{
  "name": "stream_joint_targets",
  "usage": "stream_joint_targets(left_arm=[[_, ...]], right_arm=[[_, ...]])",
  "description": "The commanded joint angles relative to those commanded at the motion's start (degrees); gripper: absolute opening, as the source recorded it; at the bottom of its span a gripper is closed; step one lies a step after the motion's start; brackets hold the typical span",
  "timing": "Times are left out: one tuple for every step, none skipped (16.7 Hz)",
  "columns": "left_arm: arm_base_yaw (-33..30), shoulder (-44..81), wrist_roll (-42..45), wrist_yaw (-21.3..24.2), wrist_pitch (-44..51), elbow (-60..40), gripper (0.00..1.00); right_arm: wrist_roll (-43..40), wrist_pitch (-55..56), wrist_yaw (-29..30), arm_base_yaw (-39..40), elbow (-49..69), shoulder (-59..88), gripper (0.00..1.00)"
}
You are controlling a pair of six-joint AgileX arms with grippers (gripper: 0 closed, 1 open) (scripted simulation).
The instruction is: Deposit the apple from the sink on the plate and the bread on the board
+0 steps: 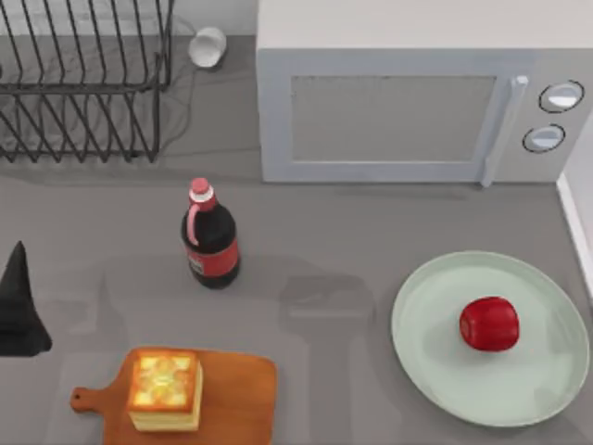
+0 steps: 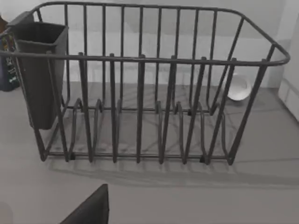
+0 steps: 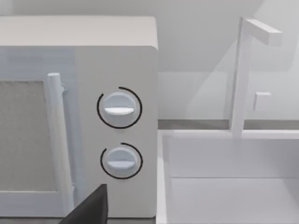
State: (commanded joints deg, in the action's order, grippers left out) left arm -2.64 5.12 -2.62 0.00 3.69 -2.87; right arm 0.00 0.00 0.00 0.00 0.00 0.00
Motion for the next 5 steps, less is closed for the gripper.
stream_joint_targets(left_arm=[[1.09,-2.19,1.11,-0.01,-1.52,1.21,1.0],[1.92,-3.77,1.94,-0.01,-2.69,2.12,1.0],[2.44,-4.74,2.44,0.0,-3.42,2.67,1.0],[2.64,-5.12,2.62,0.0,-3.69,2.87,1.0],[2.64,-5.12,2.62,0.0,-3.69,2.87,1.0]], right_arm=[[0.0,0.0,0.0,0.0,0.0,0.0,1.0],[0.0,0.0,0.0,0.0,0.0,0.0,1.0],[0.0,0.0,0.0,0.0,0.0,0.0,1.0],[0.0,0.0,0.0,0.0,0.0,0.0,1.0],[0.0,0.0,0.0,0.0,0.0,0.0,1.0]])
